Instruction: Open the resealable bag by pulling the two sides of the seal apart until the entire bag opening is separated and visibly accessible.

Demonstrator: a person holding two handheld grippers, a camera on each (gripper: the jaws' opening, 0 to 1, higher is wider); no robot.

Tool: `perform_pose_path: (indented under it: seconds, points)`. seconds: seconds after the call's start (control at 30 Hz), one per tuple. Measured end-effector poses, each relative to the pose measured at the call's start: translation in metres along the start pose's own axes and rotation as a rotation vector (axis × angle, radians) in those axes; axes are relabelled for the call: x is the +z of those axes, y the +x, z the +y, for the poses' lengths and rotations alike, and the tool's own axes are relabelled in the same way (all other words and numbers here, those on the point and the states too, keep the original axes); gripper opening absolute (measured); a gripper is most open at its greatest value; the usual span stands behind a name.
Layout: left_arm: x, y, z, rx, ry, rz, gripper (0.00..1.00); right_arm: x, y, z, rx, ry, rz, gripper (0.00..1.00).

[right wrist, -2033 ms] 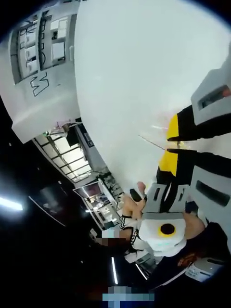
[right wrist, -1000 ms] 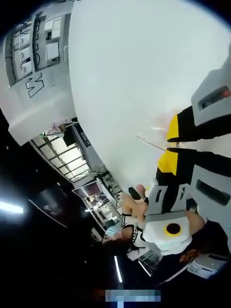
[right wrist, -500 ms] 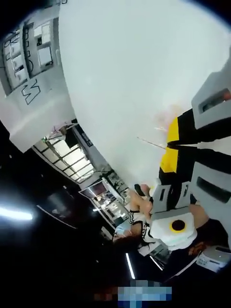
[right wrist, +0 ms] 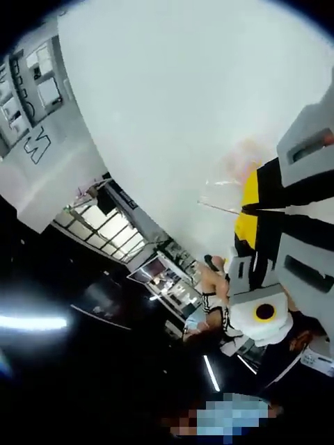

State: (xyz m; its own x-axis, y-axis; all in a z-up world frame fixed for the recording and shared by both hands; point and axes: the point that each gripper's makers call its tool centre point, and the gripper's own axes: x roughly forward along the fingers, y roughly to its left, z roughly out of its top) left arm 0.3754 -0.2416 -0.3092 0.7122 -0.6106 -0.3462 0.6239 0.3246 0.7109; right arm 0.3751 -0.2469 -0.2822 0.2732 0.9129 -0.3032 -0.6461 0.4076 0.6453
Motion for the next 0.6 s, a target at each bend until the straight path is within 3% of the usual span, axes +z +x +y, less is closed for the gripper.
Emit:
perform_pose_path:
  seconds: [0.17, 0.6]
  points:
    - [-0.005, 0.000, 0.002, 0.009, -0.028, 0.004, 0.10, 0.001, -0.001, -0.001, 0.013, 0.032, -0.009, 0.00]
    - [-0.018, -0.006, -0.001, -0.006, -0.113, 0.013, 0.15, 0.001, 0.002, 0.001, 0.030, 0.047, -0.006, 0.00]
